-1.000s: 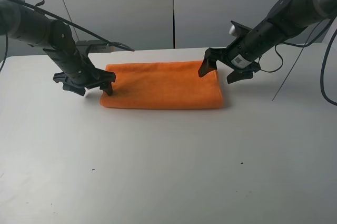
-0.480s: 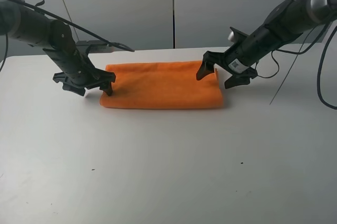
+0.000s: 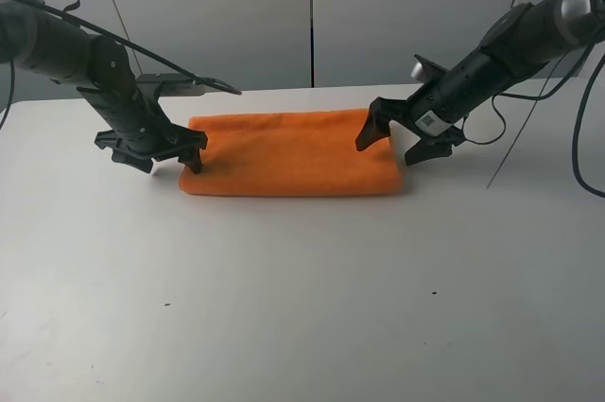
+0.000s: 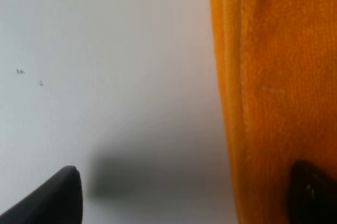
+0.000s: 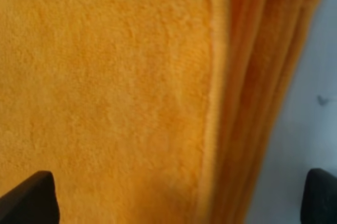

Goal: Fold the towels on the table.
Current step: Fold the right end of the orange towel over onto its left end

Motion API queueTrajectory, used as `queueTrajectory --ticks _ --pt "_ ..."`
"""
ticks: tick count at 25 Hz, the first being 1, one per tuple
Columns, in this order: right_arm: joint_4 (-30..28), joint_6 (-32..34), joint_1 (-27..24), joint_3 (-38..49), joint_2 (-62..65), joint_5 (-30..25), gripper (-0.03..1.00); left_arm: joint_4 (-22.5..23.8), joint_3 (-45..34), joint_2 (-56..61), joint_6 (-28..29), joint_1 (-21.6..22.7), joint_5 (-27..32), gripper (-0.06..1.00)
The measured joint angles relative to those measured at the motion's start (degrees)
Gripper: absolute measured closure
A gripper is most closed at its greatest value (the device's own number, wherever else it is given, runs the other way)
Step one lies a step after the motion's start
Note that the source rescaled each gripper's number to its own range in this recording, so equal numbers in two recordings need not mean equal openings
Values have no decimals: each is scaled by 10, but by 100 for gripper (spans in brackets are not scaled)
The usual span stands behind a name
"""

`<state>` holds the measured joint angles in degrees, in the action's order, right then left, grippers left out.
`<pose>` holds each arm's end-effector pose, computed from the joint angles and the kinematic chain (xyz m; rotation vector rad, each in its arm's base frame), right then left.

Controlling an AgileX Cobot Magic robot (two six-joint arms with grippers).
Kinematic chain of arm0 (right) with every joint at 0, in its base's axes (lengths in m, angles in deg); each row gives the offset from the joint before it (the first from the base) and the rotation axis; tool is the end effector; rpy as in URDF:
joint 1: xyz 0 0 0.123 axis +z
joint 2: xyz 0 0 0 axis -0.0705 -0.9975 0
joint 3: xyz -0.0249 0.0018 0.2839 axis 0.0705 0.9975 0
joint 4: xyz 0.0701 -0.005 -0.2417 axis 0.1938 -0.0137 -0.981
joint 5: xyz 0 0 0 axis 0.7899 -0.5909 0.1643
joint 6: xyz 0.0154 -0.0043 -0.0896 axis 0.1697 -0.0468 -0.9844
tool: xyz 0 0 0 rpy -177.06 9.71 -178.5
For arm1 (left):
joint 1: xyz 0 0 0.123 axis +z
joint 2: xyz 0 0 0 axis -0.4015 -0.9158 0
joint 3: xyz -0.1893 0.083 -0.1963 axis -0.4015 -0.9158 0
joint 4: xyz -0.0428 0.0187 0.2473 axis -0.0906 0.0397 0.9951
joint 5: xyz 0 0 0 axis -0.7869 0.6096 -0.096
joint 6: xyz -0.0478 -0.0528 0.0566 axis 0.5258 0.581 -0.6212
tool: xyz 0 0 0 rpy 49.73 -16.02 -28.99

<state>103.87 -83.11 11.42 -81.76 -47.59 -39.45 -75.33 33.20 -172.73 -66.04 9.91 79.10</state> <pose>0.3964 0.0955 0.0948 -0.0987 2.8717 0.7721 0.3913 -0.0954 0.0991 0.0970 2.8464 -0.0795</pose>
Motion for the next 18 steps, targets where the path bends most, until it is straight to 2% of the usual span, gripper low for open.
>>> queueTrajectory --ticks 5,13,18 --pt "50 -42 -31 0 -3 -12 -3 0 0 0 0 0 1 -5" --pt "112 -89 -34 0 -20 -18 -3 0 0 0 -1 0 1 -5" --pt "166 -116 -34 -6 -39 -41 -3 0 0 0 -5 0 1 -5"
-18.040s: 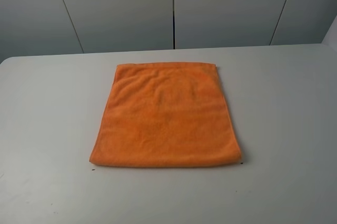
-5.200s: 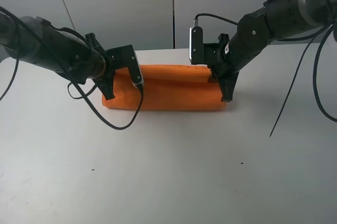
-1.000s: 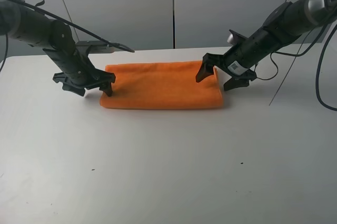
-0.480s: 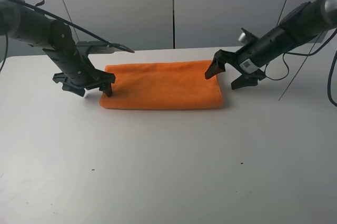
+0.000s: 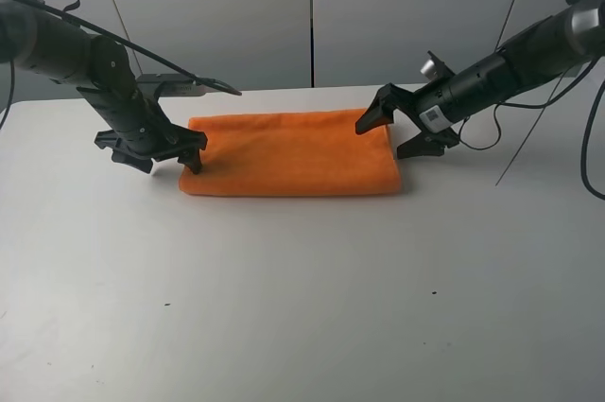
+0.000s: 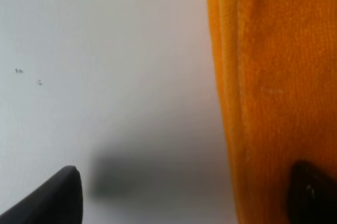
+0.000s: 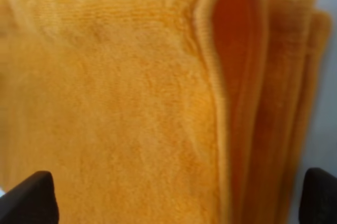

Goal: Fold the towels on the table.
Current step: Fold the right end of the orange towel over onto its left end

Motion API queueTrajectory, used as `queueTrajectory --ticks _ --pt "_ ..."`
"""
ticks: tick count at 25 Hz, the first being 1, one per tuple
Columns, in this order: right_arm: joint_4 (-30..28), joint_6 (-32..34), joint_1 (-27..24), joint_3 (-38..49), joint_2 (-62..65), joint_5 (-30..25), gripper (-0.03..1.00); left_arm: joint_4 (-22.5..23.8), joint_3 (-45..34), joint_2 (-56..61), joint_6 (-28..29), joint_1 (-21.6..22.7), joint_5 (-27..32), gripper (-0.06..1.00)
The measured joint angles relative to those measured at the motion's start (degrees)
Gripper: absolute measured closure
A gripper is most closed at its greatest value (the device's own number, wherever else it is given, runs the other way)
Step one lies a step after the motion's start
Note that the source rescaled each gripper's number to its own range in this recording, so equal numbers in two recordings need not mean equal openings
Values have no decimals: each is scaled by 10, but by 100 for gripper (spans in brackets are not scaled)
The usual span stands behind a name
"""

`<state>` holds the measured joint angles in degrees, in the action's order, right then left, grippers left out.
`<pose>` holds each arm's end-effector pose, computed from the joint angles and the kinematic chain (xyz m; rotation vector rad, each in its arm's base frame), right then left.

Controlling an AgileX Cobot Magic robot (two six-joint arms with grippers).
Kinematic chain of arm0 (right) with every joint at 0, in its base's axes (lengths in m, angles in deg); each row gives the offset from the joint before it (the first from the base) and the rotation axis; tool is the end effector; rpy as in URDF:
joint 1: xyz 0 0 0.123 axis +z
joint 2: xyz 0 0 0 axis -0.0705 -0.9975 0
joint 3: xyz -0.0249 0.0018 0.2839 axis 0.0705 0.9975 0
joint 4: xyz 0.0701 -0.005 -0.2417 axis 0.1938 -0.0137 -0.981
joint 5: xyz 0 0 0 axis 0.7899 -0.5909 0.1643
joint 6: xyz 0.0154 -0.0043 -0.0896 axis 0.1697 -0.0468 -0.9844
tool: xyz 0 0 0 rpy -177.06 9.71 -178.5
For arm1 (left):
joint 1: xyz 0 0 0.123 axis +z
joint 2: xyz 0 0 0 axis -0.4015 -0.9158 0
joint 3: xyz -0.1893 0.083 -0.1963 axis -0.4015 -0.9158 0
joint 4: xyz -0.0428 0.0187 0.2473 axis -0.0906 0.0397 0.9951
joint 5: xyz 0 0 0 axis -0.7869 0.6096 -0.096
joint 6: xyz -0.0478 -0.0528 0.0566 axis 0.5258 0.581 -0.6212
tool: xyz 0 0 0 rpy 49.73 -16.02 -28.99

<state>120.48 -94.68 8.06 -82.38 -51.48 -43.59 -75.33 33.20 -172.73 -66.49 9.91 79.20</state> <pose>0.4061 0.0868 0.0810 0.0223 2.7674 1.0425 0.3912 -0.0954 0.0990 0.1082 2.8476 -0.0774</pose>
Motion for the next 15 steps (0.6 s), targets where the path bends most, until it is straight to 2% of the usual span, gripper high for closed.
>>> queueTrajectory --ticks 8,15 --pt "12 -7 1 0 -4 -19 -3 0 0 0 -7 0 1 -6" --pt "29 -8 47 0 -5 -10 -3 0 0 0 -10 0 2 -6"
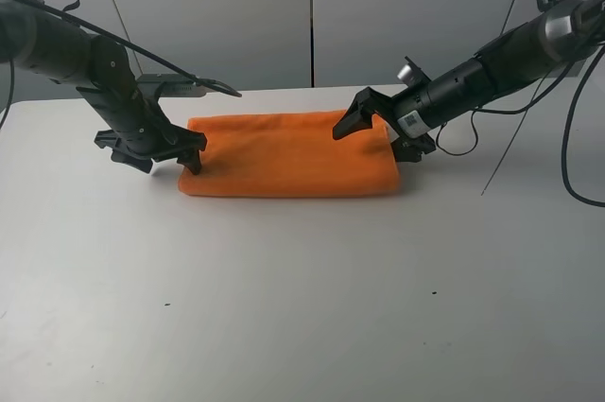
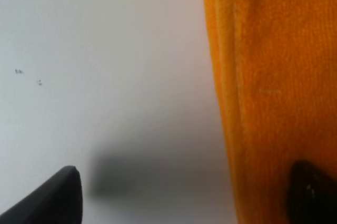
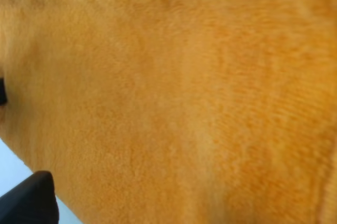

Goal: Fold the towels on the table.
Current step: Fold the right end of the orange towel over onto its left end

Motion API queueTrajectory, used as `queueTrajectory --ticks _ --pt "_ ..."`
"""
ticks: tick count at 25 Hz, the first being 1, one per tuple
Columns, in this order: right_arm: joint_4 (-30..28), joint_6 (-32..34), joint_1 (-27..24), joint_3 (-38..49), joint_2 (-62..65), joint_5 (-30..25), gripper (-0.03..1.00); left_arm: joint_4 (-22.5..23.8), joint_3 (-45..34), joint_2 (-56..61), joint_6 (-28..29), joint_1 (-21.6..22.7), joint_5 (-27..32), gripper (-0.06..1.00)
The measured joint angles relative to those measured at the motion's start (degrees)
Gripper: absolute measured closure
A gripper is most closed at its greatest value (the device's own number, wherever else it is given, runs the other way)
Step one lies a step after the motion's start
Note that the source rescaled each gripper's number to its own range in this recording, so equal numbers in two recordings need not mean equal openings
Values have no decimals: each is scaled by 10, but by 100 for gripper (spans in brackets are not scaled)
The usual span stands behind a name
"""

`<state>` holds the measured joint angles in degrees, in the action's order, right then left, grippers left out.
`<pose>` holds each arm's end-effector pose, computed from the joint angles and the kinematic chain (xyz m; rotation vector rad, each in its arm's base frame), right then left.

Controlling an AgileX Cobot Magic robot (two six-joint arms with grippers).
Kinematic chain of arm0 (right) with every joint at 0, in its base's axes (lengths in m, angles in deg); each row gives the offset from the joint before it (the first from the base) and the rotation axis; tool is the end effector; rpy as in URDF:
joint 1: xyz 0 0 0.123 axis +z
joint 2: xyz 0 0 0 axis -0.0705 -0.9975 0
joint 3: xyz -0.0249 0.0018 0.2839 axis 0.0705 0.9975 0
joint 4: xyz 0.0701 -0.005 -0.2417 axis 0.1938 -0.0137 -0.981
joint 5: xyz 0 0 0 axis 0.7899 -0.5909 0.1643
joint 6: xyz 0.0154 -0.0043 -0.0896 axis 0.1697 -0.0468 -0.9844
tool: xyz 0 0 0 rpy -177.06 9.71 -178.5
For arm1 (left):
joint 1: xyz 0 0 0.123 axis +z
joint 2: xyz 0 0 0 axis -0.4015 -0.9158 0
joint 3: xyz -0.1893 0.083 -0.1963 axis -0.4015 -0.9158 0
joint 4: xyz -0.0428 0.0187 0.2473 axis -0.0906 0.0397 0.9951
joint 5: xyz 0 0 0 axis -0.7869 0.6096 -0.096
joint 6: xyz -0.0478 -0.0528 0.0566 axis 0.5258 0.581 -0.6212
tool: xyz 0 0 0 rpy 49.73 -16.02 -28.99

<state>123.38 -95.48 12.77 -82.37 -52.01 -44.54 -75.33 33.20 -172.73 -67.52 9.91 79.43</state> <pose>0.3979 0.1224 0.0797 -0.0557 2.7746 1.1179 0.3909 -0.0953 0.0989 0.1340 2.8501 -0.0725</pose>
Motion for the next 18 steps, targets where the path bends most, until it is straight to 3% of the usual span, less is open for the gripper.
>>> queueTrajectory --ticks 15,17,18 --pt "71 -32 26 1 -7 15 -3 0 0 0 -3 0 1 -6" --pt "70 -33 29 1 -7 16 5 0 0 0 -3 0 2 -6" --pt "68 -33 29 2 -9 19 16 0 0 0 -3 0 3 -6"
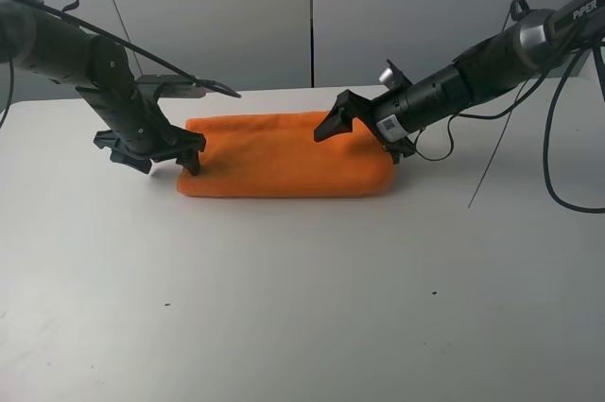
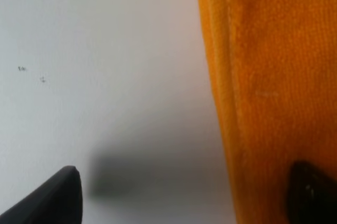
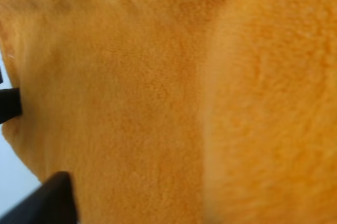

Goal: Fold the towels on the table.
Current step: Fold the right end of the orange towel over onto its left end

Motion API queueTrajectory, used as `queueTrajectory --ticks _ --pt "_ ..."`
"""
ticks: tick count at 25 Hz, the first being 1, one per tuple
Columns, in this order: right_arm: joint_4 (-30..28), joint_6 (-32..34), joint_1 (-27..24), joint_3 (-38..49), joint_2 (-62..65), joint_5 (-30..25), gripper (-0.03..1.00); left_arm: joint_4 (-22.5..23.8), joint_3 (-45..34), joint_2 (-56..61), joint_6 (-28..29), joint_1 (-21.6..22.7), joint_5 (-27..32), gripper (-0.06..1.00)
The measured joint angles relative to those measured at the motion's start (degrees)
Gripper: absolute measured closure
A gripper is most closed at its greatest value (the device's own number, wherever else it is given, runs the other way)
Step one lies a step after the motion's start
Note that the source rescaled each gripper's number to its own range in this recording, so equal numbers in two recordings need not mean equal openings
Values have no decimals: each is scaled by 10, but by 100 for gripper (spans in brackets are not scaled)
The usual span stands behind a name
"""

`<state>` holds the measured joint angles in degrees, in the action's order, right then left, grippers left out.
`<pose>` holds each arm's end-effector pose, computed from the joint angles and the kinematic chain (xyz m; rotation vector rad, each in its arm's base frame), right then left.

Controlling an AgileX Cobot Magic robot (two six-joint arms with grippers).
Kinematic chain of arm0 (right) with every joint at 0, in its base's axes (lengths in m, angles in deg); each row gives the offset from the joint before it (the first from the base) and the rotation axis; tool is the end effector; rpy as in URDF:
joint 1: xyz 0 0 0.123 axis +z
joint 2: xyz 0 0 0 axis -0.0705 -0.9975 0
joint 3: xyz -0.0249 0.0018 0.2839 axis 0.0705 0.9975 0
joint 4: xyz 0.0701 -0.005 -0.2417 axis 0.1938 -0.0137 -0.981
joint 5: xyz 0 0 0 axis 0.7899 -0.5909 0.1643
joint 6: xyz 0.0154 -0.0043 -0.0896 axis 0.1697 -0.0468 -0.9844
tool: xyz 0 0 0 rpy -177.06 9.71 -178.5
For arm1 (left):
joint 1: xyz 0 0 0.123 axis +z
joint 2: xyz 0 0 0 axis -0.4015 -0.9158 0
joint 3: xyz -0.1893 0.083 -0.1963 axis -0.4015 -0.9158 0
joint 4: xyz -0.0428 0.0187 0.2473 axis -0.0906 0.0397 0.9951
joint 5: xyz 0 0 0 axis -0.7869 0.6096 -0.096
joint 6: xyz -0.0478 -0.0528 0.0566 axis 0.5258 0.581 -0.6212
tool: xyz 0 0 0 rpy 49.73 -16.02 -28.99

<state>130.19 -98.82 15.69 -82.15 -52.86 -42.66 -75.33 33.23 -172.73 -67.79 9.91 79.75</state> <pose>0.3968 0.1445 0.0764 -0.0386 2.7218 1.1662 0.3905 -0.0952 0.0989 0.1409 2.8546 -0.0702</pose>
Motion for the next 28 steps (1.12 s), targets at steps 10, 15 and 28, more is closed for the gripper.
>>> queueTrajectory --ticks 10,15,28 --pt "-30 -1 2 1 -6 -25 91 1 1 0 -12 0 18 -6" --pt "-44 33 2 1 7 -37 91 1 2 0 -12 0 39 -6" --pt "-44 101 72 -98 18 -73 91 1 2 0 -12 0 45 -6"
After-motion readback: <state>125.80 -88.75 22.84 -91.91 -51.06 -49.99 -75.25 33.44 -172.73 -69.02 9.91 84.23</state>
